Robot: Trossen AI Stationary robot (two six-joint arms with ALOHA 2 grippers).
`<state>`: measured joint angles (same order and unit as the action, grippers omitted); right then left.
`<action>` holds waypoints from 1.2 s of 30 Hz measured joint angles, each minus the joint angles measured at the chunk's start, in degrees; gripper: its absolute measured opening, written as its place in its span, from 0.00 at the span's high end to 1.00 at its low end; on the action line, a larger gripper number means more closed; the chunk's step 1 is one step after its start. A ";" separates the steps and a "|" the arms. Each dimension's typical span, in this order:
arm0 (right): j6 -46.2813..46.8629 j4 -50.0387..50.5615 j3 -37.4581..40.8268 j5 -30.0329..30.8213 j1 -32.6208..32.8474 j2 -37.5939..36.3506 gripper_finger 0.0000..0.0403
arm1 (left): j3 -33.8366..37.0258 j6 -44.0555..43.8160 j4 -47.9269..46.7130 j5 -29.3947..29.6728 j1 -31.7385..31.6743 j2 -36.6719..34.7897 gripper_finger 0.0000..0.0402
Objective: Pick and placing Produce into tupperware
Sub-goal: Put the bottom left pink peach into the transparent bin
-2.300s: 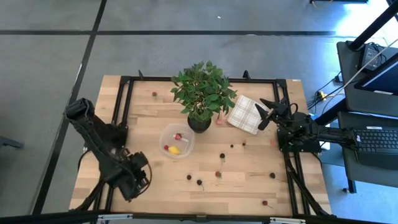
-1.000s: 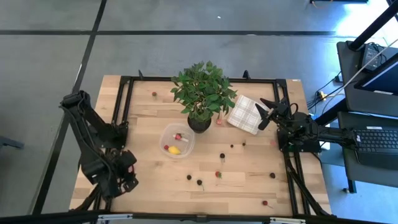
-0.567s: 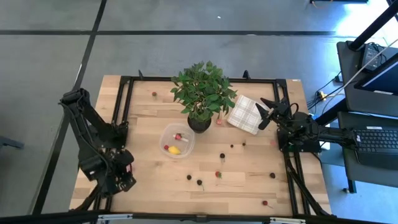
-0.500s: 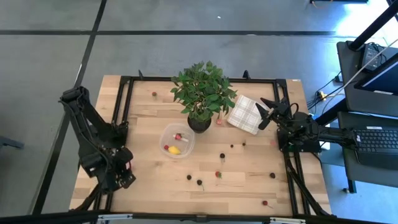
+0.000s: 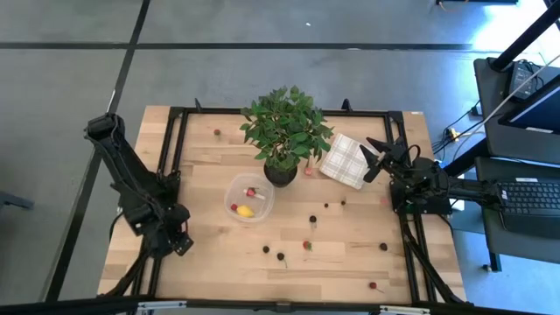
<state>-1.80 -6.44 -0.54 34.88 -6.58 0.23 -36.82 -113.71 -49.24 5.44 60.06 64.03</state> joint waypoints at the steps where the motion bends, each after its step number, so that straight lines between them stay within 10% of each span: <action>1: -0.02 0.00 0.00 0.01 0.01 0.00 0.55 | 0.33 -0.24 0.20 -0.41 -0.13 -0.01 0.47; 36: -0.17 0.31 0.00 0.01 -0.01 0.00 0.55 | 2.69 3.27 6.54 -3.36 -3.33 10.42 0.47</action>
<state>-1.98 -6.13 -0.54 34.89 -6.59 0.23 -34.13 -110.44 -42.70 2.07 56.73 74.45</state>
